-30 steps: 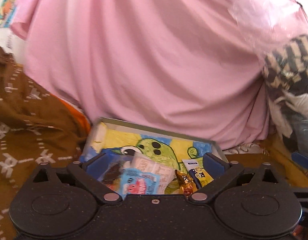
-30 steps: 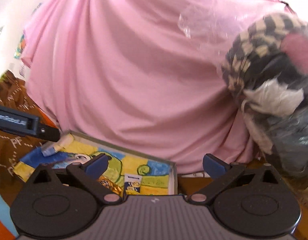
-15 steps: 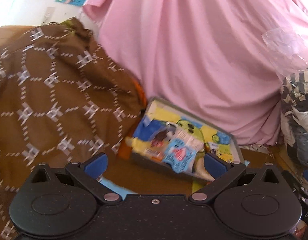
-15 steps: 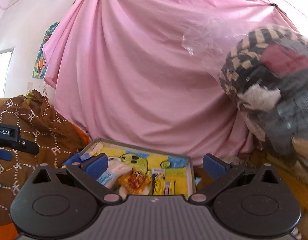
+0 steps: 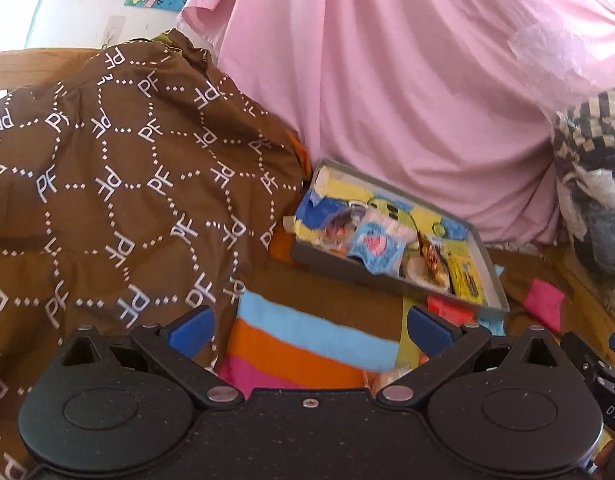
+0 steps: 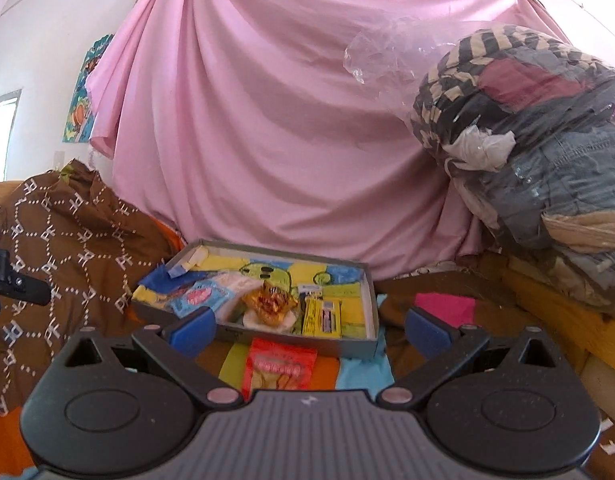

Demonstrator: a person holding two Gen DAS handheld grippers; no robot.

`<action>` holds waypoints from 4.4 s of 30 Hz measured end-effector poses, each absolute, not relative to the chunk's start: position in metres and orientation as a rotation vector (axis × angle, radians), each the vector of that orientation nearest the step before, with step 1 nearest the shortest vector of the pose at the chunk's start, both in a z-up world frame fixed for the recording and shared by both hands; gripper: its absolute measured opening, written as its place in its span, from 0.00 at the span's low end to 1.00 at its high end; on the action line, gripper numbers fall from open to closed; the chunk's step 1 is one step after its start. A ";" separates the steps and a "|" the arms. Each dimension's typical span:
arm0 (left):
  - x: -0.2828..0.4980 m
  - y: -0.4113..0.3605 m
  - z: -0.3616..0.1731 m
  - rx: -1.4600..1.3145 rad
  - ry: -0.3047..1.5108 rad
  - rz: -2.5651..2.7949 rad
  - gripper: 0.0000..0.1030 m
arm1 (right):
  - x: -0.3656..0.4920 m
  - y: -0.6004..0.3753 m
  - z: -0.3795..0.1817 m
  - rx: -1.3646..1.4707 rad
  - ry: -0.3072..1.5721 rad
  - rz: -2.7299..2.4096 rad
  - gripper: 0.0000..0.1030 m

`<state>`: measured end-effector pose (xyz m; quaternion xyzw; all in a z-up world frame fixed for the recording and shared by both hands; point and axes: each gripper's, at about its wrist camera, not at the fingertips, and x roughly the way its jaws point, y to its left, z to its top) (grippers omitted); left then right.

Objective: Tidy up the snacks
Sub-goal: 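Lift both open tools up out of the tray and withdraw, then move both open tools toward the red jerky packet and WUTANG biscuit, then grasp the WUTANG biscuit with the left tool while the right tool grasps the red jerky packet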

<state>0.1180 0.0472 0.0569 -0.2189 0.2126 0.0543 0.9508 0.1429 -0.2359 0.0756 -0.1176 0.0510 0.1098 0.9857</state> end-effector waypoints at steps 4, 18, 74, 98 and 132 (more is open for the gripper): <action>0.106 0.038 0.056 -0.419 0.431 0.113 0.99 | 0.128 -0.246 0.065 -0.229 0.142 0.216 1.00; 0.079 -0.001 0.034 -0.242 0.519 0.084 0.99 | 0.099 -0.249 0.056 -0.204 0.238 0.239 1.00; 0.134 -0.022 -0.009 -0.175 0.769 0.068 0.99 | 0.121 -0.248 0.010 -0.197 0.423 0.286 1.00; 0.207 -0.044 -0.023 0.089 0.669 -0.209 0.99 | 0.172 -0.254 0.012 -0.123 0.529 0.354 1.00; 0.246 -0.039 -0.046 0.058 0.716 -0.319 0.58 | 0.328 -0.209 -0.006 -0.018 0.843 0.169 0.71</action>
